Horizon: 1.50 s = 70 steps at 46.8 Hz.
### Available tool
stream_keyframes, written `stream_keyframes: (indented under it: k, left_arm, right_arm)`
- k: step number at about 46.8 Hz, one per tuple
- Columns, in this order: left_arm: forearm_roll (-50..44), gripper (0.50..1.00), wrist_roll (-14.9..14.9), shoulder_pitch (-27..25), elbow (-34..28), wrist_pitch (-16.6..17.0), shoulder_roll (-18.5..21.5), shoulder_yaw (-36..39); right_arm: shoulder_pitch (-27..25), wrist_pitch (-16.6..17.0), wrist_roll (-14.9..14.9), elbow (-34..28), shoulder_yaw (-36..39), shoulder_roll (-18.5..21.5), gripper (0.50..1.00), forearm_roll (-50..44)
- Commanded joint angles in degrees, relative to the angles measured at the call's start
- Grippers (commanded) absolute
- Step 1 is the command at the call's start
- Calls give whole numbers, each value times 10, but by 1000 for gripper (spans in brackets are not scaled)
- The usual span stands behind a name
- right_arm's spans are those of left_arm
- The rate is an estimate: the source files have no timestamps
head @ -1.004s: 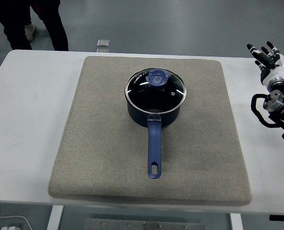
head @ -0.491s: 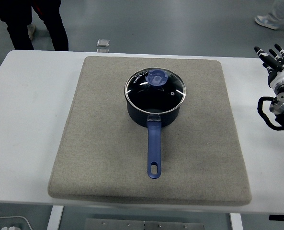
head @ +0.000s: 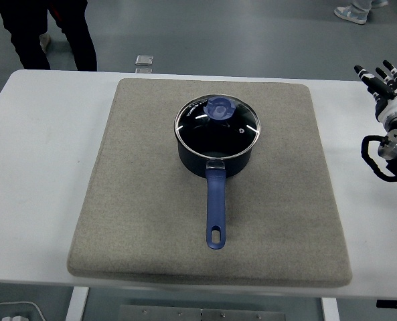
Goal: Lift the pot lid and place it to the right of the pot.
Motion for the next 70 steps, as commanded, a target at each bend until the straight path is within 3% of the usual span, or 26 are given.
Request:
stream_keyframes:
  k: [1, 11, 17, 28, 36, 52, 63, 70]
  left_arm:
    - [0, 1000, 0, 0, 0, 0, 0, 0]
    - [0, 1000, 0, 0, 0, 0, 0, 0]
    - [0, 1000, 0, 0, 0, 0, 0, 0]
    - [0, 1000, -1, 0, 0, 0, 0, 0]
    - [0, 1000, 0, 0, 0, 0, 0, 0]
    - [0, 1000, -1, 0, 0, 0, 0, 0]
    - [0, 1000, 0, 0, 0, 0, 0, 0]
    - [0, 1000, 0, 0, 0, 0, 0, -1]
  right_arm:
    - [3, 1, 0, 0, 0, -2, 917, -1]
    - [17, -1, -1, 0, -4, -16, 915, -67]
    - [30, 3, -22, 0, -3, -32, 917, -87]
    - [67, 56, -58, 1, -8, -62, 917, -103]
    - [90, 78, -58, 1, -9, -76, 915, -234]
    - [122, 197, -58, 1, -9, -107, 915, -312]
    - [162, 226, -52, 4, -6, -123, 913, -441]
    - [189, 300, -52, 6, -9, -140, 917, -488]
